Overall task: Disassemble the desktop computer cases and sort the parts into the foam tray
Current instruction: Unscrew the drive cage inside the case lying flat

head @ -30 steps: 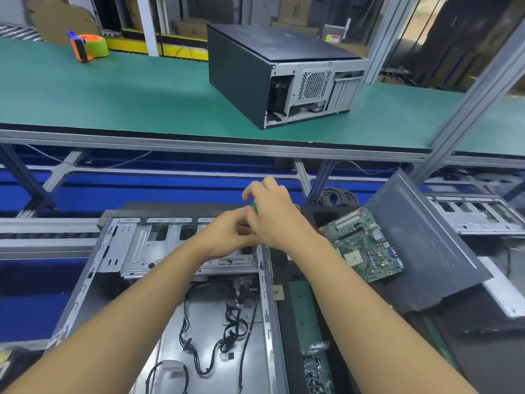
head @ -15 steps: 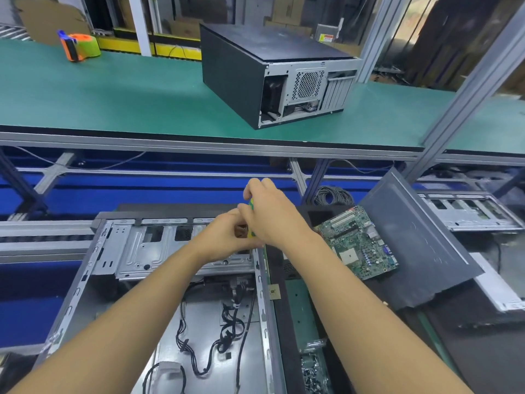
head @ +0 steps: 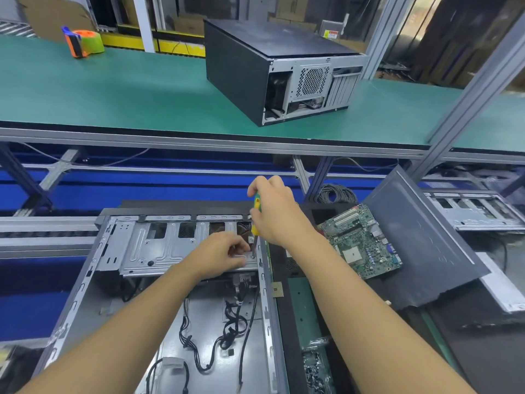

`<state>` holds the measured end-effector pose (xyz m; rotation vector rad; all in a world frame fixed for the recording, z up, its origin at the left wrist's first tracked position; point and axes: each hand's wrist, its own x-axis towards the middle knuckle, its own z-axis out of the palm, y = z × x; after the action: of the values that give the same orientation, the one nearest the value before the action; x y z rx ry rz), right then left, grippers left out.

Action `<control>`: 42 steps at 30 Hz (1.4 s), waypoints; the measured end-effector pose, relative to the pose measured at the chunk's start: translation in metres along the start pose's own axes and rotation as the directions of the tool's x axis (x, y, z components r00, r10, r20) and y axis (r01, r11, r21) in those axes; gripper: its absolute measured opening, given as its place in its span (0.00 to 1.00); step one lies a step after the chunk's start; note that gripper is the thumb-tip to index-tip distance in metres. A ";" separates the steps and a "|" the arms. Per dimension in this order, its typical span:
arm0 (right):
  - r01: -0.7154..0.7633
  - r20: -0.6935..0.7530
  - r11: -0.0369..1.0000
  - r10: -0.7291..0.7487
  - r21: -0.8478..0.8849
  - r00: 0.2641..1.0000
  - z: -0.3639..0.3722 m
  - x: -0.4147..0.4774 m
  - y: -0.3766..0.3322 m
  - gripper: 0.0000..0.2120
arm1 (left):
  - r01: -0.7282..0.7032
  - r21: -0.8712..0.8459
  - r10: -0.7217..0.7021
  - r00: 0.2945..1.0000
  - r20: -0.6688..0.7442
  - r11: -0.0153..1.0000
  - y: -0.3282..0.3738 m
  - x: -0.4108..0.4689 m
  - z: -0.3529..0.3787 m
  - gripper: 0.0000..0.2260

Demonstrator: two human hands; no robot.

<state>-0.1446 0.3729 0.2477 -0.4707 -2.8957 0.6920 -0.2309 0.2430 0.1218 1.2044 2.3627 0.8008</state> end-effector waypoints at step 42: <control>-0.170 -0.402 0.978 0.204 0.120 0.892 -0.040 -0.070 0.080 0.10 | -0.367 -0.023 0.323 0.787 0.525 0.930 0.135 -0.006 0.095 0.04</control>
<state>-0.0498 0.4344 0.2425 -0.7887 -2.4359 0.6405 -0.0924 0.3323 0.1344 1.6745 1.7641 0.4001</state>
